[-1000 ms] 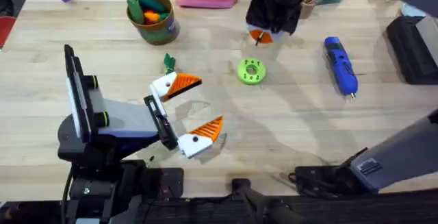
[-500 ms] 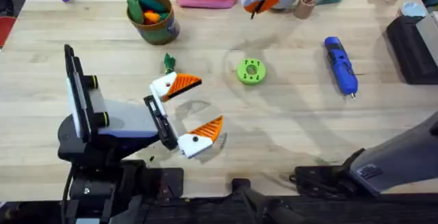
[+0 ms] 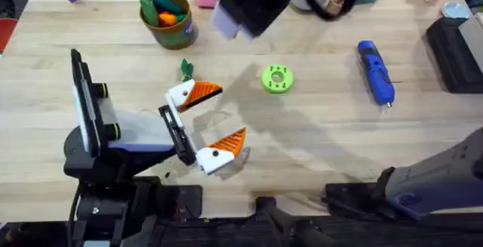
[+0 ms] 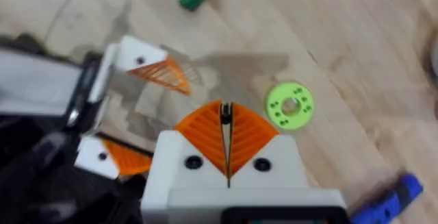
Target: Pick up the gripper from the table and insert it into the empty holder that is missing its gripper. Then pick up a screw, insert it into the mounting hole, and use the screwdriver to tighten it. Finally, clean up the table by picking up the vegetable and placing it into the bucket.
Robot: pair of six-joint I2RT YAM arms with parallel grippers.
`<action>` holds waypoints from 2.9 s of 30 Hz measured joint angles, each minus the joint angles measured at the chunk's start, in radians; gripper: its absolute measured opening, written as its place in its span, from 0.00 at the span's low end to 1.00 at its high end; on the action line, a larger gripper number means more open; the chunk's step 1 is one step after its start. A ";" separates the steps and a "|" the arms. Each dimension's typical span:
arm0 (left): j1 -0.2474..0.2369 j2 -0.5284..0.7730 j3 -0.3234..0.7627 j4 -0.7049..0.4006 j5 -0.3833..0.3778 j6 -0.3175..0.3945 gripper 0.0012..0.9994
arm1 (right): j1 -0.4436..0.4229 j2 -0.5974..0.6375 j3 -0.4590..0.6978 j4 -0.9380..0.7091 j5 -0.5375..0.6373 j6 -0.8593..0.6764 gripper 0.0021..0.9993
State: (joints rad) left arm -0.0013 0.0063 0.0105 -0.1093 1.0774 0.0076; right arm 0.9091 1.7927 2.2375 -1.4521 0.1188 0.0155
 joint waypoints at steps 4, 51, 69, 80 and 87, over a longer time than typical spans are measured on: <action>0.000 0.000 0.000 0.000 0.000 0.000 0.99 | 0.039 0.000 0.000 0.001 -0.120 -0.130 0.00; 0.000 0.000 0.000 0.000 0.000 0.000 0.99 | 0.108 0.089 0.076 -0.024 -0.278 -0.443 0.00; 0.000 0.000 0.000 0.000 0.000 0.000 0.99 | 0.144 0.171 0.118 -0.035 -0.212 -0.448 0.00; 0.000 0.000 0.000 0.000 0.000 0.000 0.99 | 0.144 0.203 0.118 -0.005 -0.182 -0.443 0.00; 0.000 0.000 0.000 0.000 0.000 0.000 0.99 | 0.144 0.211 0.118 -0.005 -0.182 -0.442 0.00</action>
State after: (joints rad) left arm -0.0013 0.0063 0.0105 -0.1093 1.0774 0.0075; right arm 1.0534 2.0041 2.3558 -1.4567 -0.0636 -0.4267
